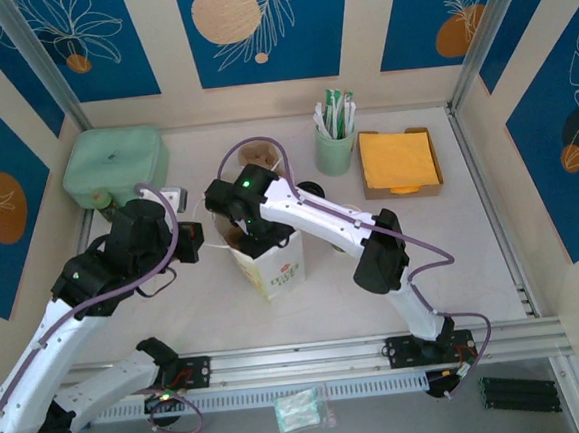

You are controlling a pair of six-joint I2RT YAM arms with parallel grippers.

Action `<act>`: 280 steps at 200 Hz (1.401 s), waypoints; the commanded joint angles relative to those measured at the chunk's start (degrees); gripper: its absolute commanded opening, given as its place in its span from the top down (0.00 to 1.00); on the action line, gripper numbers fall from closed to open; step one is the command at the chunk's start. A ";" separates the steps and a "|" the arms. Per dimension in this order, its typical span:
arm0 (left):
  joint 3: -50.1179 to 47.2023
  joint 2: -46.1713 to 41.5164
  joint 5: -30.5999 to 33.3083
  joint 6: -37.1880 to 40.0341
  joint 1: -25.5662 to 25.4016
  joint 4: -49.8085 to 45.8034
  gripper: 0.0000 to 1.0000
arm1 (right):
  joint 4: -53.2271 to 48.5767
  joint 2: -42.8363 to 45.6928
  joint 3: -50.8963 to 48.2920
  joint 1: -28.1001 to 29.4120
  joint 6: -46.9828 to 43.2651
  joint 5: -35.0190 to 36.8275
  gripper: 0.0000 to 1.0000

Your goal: Pack the takeout coffee

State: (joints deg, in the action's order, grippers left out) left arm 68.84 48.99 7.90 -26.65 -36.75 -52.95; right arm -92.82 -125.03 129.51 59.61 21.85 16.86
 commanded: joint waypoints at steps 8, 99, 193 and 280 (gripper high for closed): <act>0.19 -0.06 -0.08 0.11 0.52 0.57 1.00 | -8.88 1.99 0.56 -0.20 -0.31 -1.10 0.40; 0.25 0.23 -0.17 0.07 0.49 0.75 1.00 | -8.87 2.07 0.59 -0.39 -0.45 -0.78 0.40; 0.43 0.44 -0.52 -0.15 0.48 0.92 1.00 | -8.87 0.03 2.00 -1.20 0.12 1.06 0.40; 0.60 0.40 -0.39 -0.15 0.45 0.61 1.00 | -8.48 -2.91 3.33 -2.33 0.30 1.68 0.40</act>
State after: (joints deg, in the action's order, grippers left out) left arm 68.84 49.67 7.90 -26.65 -36.75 -52.75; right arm -92.84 -126.54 131.90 57.60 21.87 18.04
